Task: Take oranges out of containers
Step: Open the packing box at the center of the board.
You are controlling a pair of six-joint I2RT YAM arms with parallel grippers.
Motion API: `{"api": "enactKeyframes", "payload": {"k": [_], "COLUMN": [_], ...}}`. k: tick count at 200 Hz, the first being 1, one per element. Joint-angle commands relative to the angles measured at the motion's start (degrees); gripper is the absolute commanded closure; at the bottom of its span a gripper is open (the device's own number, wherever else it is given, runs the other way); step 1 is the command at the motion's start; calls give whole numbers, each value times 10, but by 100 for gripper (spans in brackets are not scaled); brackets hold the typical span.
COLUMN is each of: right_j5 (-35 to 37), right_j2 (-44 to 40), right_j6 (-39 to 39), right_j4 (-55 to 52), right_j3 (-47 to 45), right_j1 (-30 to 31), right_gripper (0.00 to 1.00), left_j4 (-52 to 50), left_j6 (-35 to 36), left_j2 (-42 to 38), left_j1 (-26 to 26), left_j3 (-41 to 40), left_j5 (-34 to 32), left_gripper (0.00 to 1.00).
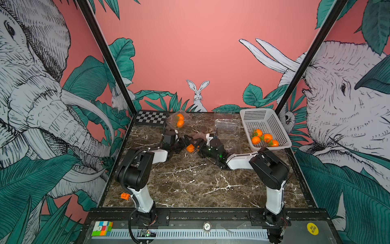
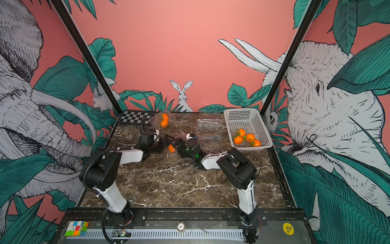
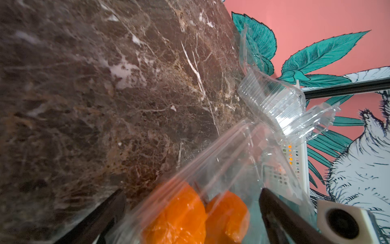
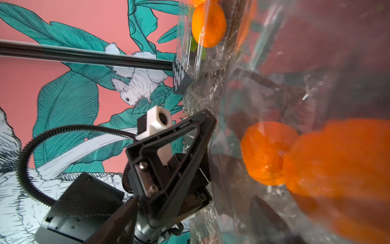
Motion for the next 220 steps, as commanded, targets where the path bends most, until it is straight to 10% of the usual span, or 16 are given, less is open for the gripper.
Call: {"api": "enactKeyframes", "payload": {"k": [1,94,220], "right_j5": [-16,6,-32], "right_j2": [16,4,-22], "right_j6": [13,34,-15], "right_j4": [49,85,-4], "right_j3": [0,-40,-49], "right_j1": [4,9,-26], "right_gripper": [25,41,65], "left_j4": [53,157,170], "left_j6": [-51,-161,-131], "left_j2": [-22,-34,-170], "left_j1": [-12,11,50], "left_j3": [-13,-74,-252], "left_j5": [7,15,-15], "left_gripper": [1,1,3]}}
